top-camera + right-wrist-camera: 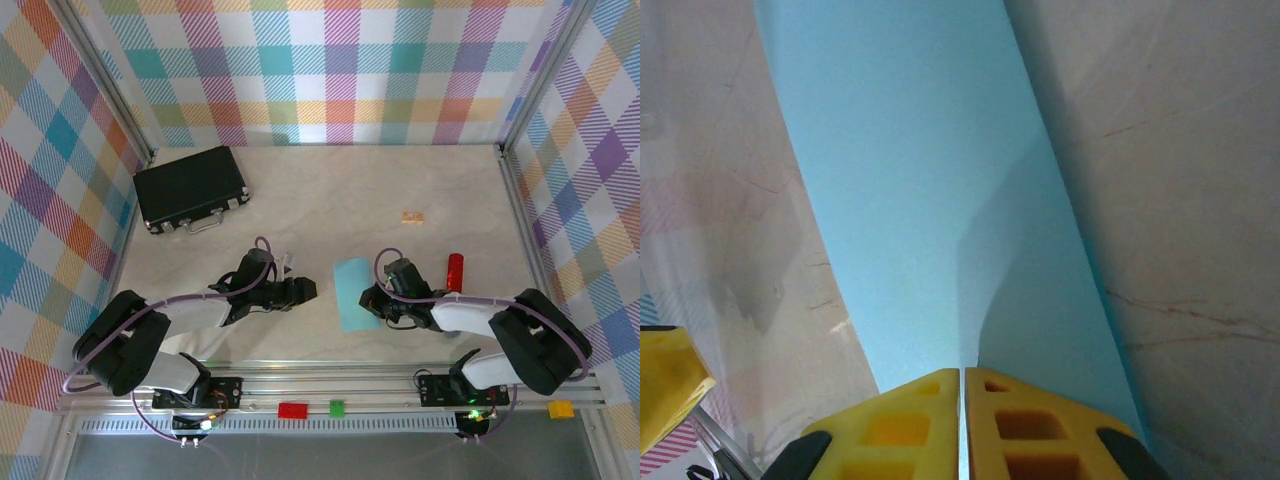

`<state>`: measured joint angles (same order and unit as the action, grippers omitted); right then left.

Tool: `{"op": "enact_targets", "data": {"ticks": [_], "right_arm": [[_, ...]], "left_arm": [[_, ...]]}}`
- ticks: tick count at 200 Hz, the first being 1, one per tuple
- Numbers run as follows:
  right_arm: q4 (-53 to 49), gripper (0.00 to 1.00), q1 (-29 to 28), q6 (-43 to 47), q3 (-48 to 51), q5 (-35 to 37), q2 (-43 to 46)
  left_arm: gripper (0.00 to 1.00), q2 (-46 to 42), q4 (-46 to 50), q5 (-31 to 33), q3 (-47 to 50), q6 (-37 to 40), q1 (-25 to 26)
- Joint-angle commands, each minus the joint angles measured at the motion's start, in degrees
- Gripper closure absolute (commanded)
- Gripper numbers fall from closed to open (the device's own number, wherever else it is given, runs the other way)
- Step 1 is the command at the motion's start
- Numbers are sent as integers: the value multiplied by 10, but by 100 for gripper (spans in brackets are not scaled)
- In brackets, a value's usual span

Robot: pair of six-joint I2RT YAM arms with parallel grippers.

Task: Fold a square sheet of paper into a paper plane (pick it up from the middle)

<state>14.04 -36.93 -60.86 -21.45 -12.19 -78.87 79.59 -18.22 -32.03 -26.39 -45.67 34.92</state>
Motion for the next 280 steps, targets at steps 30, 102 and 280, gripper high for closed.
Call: {"op": "enact_targets", "data": {"ticks": [30,102,280], "right_arm": [[39,92,-5,-46,-16,0,-28],[101,94,-28,-110,-54,-10,-119],[-4,89,-40,-82,-92,44,-61]], "left_arm": [[52,44,-17,-1,-28,-5,11],[53,108,-31,-6,-51,-19,26],[58,155,47,43,-97,-1,28]]}}
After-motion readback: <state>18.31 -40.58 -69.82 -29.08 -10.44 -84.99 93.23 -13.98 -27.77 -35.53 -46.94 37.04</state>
